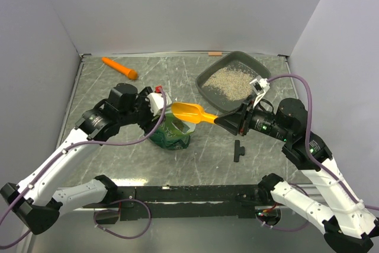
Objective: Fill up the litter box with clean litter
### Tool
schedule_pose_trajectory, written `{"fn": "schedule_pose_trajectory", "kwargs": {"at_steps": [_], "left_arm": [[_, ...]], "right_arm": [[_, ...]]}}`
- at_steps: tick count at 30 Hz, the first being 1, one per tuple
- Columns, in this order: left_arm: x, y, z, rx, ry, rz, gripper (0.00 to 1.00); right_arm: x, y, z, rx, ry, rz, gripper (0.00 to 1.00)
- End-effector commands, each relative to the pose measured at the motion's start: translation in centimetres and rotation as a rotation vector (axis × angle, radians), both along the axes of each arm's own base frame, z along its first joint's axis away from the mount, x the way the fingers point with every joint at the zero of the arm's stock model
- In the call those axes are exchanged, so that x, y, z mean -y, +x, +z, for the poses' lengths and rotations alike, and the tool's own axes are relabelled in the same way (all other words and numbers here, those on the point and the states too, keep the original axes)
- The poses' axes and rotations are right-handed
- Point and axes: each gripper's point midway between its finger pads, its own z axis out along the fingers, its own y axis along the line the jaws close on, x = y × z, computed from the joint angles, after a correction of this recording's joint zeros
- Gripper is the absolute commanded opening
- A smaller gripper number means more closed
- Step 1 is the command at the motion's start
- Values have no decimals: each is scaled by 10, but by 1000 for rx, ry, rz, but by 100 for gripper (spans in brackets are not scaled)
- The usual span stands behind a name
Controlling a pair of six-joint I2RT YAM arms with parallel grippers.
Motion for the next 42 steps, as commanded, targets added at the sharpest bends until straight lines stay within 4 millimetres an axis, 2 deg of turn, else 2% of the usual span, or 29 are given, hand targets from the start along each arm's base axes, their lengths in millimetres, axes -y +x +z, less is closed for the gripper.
{"fn": "schedule_pose_trajectory", "kwargs": {"at_steps": [1, 2, 5, 6, 7, 14, 20, 24, 28, 31, 37, 42], "left_arm": [[3, 8, 10, 58, 10, -15, 71], [5, 8, 11, 57, 3, -22, 66], [7, 3, 12, 55, -21, -36, 28], [7, 2, 13, 61, -29, -34, 9], [6, -1, 19, 83, -50, -38, 2], [-3, -12, 4, 52, -84, 19, 1], [-1, -18, 2, 47, -120, 38, 1], [1, -18, -3, 40, -103, 52, 1], [5, -21, -5, 34, -84, 37, 1], [7, -21, -5, 32, -82, 32, 1], [9, -19, -7, 20, -66, 37, 1], [9, -17, -4, 19, -65, 42, 1]], "right_arm": [[2, 5, -2, -8, 3, -30, 0], [4, 9, -6, -17, -12, -51, 0], [10, 14, -17, -46, -61, -98, 0], [14, 19, -19, -48, -79, -128, 0], [16, 20, -21, -51, -92, -139, 0], [21, 19, -31, -95, -189, -136, 0], [12, 13, -39, -156, -212, -68, 0], [9, 10, -32, -154, -183, -51, 0], [14, 6, -13, -106, -159, -65, 0], [13, 2, -7, -92, -158, -43, 0], [17, -7, -9, -88, -177, -18, 0], [17, -10, -18, -100, -192, -2, 0]]}}
